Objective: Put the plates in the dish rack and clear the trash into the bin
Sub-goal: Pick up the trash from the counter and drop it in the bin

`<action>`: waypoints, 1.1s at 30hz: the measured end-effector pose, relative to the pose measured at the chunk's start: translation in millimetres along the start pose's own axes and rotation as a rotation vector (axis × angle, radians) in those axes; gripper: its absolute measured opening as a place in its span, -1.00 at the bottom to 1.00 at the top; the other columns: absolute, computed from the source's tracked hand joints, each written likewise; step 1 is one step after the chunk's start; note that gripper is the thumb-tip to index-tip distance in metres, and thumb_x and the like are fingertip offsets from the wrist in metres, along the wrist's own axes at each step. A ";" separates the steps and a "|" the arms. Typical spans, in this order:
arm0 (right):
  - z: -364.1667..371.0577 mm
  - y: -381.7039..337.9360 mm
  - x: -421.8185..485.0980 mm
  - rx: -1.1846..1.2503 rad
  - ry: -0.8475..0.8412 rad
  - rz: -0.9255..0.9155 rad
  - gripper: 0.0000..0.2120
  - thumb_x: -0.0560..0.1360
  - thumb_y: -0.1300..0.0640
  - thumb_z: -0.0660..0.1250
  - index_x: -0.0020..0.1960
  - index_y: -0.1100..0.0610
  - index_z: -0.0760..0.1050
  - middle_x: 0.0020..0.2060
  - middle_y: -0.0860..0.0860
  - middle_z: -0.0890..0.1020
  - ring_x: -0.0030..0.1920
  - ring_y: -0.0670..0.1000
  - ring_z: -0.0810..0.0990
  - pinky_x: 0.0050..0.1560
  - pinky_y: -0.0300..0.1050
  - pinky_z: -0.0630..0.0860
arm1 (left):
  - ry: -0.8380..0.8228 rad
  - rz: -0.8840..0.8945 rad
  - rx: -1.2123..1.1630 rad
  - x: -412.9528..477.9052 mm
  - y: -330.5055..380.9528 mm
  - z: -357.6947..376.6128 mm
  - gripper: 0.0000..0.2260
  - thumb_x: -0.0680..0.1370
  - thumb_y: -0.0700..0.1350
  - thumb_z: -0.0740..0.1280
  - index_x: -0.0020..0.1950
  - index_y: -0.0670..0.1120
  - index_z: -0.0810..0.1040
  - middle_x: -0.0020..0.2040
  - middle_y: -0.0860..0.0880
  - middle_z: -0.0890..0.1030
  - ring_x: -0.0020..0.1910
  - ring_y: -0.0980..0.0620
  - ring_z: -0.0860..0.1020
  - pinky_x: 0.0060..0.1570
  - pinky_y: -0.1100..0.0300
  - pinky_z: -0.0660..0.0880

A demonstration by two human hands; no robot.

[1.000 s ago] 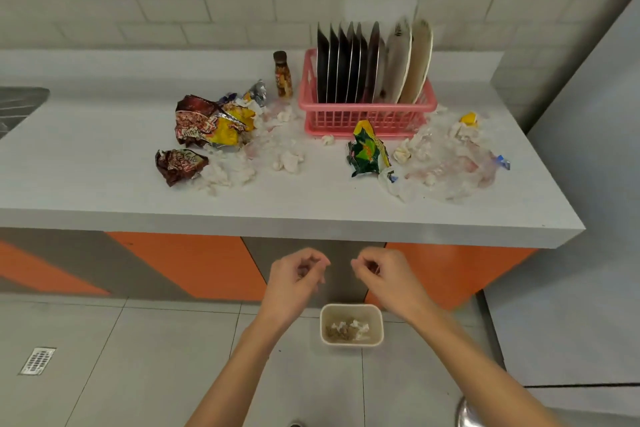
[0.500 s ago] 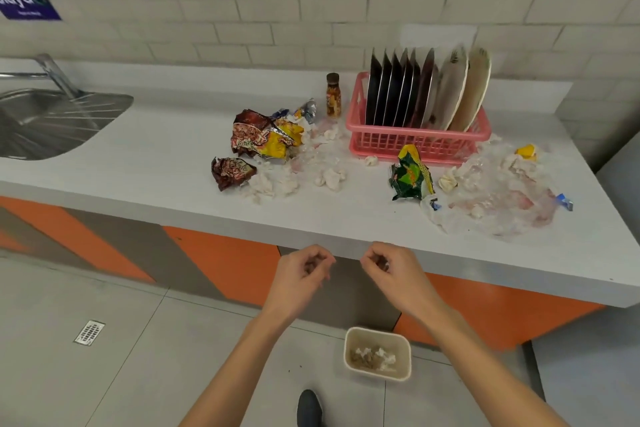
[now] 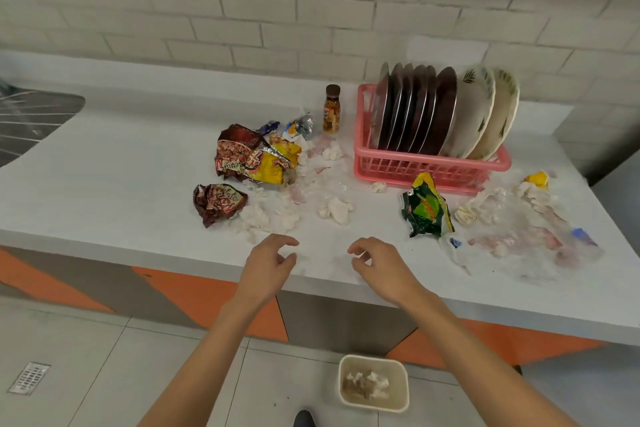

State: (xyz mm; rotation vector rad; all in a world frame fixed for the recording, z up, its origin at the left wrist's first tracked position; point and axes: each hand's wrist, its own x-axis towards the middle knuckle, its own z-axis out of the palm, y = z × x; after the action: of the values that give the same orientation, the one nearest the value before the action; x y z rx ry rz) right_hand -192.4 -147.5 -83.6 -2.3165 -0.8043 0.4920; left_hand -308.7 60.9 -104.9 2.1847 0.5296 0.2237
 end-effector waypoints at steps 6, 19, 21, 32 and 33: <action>11.4 6.3 42.2 -0.073 -0.024 0.017 -0.66 0.58 0.20 0.21 0.34 0.12 0.45 0.32 0.02 0.38 0.23 0.03 0.47 0.17 -0.28 0.31 | -0.083 0.027 0.277 66.9 -30.5 -7.5 -0.61 0.55 -0.11 0.33 0.38 0.00 0.46 0.45 0.01 0.35 -0.12 -0.02 0.62 0.04 0.10 0.48; 20.3 8.7 112.4 -0.296 -0.016 0.021 -0.47 0.57 0.20 0.23 0.52 0.08 0.24 0.56 0.03 0.06 0.30 0.21 0.43 0.21 0.05 0.47 | -0.159 0.079 0.294 90.3 -34.7 32.2 -0.84 0.50 -0.12 0.35 0.05 -0.05 0.46 -0.04 0.02 0.46 -0.18 -0.06 0.51 -0.27 0.11 0.44; 24.0 11.5 116.5 -0.337 -0.023 0.020 -0.50 0.58 0.19 0.21 0.51 0.09 0.24 0.55 0.02 0.12 0.34 0.18 0.37 0.22 0.06 0.46 | -0.065 0.060 0.225 81.7 -38.1 43.7 -0.85 0.48 -0.11 0.37 -0.01 -0.01 0.44 -0.08 0.07 0.48 -0.24 0.00 0.50 -0.31 0.11 0.44; 33.4 35.5 113.7 -0.230 0.072 -0.018 -0.87 0.52 0.24 0.33 0.06 0.16 0.48 0.00 0.00 0.44 0.02 0.06 0.45 -0.03 -0.10 0.44 | 0.144 0.182 0.197 74.2 -48.8 60.9 -0.88 0.45 -0.04 0.28 -0.03 0.04 0.51 -0.10 0.16 0.55 -0.30 0.11 0.53 -0.45 0.17 0.45; 33.1 37.4 112.1 -0.178 0.089 -0.014 -0.87 0.50 0.28 0.33 0.04 0.16 0.48 -0.04 -0.02 0.45 -0.03 0.04 0.47 -0.06 -0.13 0.41 | 0.147 0.186 0.196 74.3 -49.2 61.3 -0.89 0.45 -0.04 0.28 -0.04 0.04 0.52 -0.10 0.16 0.55 -0.31 0.11 0.52 -0.46 0.16 0.45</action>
State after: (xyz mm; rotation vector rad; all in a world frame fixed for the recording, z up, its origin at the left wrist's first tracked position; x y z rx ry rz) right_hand -110.6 -82.6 -148.0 -2.4748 -0.8511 0.3191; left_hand -236.1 77.5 -183.3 2.4236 0.4441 0.4525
